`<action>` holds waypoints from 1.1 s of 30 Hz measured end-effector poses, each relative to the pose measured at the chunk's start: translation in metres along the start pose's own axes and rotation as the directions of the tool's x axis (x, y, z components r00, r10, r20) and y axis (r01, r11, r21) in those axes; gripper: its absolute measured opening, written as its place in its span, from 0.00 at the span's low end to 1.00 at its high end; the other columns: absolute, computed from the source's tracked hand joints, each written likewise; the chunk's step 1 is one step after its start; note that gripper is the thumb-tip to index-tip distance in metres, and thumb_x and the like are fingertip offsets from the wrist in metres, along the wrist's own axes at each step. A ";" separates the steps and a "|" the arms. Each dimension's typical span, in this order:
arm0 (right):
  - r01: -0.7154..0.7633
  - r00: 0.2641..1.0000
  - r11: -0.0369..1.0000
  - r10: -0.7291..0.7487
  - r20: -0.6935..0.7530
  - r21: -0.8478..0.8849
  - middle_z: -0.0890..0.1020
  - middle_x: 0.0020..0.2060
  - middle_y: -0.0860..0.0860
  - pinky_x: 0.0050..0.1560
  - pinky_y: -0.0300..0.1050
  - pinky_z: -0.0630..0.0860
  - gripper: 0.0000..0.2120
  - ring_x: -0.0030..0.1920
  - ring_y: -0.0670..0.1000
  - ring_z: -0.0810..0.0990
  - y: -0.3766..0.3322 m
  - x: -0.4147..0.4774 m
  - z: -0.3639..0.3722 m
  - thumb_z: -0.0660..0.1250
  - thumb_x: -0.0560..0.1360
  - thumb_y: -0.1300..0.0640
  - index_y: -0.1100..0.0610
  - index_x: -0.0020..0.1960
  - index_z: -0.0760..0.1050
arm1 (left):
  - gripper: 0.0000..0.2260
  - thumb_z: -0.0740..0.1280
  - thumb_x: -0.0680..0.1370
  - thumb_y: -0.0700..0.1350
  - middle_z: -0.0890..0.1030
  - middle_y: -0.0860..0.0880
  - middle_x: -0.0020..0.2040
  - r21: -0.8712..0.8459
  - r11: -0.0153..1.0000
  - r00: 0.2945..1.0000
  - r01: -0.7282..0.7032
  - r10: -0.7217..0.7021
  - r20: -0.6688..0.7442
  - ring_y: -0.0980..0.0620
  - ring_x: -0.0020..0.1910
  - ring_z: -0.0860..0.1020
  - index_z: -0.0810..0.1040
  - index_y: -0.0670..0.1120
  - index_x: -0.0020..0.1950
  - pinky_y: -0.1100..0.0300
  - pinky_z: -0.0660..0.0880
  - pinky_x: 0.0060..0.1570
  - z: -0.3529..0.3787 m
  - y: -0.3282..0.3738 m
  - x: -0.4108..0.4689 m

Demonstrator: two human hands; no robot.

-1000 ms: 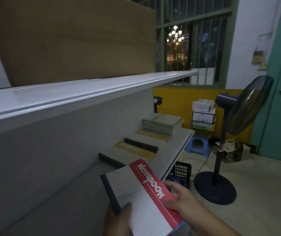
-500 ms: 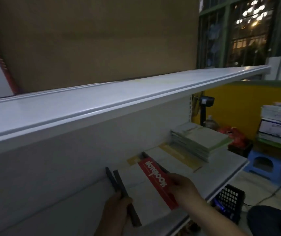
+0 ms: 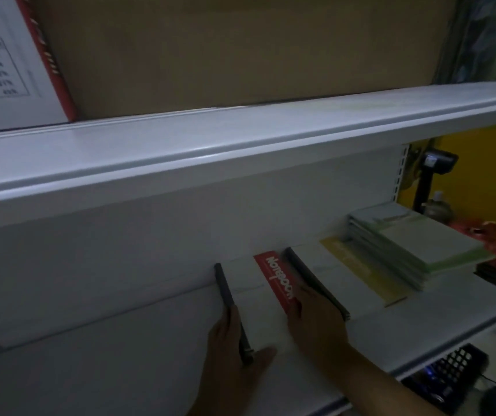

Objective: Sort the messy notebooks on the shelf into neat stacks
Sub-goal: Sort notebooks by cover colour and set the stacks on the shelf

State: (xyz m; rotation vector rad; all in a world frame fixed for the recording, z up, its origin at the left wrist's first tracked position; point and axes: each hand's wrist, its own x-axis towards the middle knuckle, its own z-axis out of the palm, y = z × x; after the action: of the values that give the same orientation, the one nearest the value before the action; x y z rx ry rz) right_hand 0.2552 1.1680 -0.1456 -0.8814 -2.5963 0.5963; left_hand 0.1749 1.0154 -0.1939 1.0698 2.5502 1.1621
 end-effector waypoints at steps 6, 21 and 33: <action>0.029 0.995 0.995 -0.020 -0.098 0.094 0.80 0.59 0.52 0.56 0.45 0.76 0.19 0.54 0.53 0.80 0.009 -0.001 0.010 0.57 0.79 0.51 0.54 0.68 0.70 | 0.61 0.49 0.54 0.83 0.47 0.54 0.78 0.051 0.996 0.997 0.075 -0.076 0.022 0.52 0.75 0.50 0.42 0.51 0.78 0.53 0.58 0.73 -0.008 0.020 -0.007; 0.207 0.967 0.951 -0.234 -0.098 -0.229 0.84 0.40 0.57 0.40 0.54 0.80 0.10 0.40 0.60 0.82 -0.006 -0.018 -0.002 0.62 0.68 0.61 0.60 0.43 0.81 | 0.35 0.59 0.69 0.72 0.61 0.52 0.74 -0.092 0.993 0.986 0.080 -0.065 0.155 0.49 0.74 0.61 0.58 0.62 0.73 0.51 0.60 0.73 -0.028 0.018 -0.014; 0.678 0.727 0.644 -0.517 0.453 -0.354 0.39 0.76 0.54 0.76 0.52 0.38 0.28 0.76 0.55 0.38 -0.240 -0.109 0.037 0.50 0.81 0.49 0.51 0.78 0.44 | 0.37 0.35 0.75 0.67 0.44 0.47 0.79 0.732 0.669 0.991 0.126 -0.113 -0.068 0.49 0.77 0.43 0.49 0.47 0.78 0.52 0.44 0.75 -0.319 -0.099 -0.128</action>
State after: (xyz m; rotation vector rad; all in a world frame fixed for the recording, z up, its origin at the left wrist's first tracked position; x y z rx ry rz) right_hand 0.2023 0.9157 -0.0800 0.0589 -3.1436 -0.1718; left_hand 0.0891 0.6936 -0.0626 0.9627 3.1158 0.0357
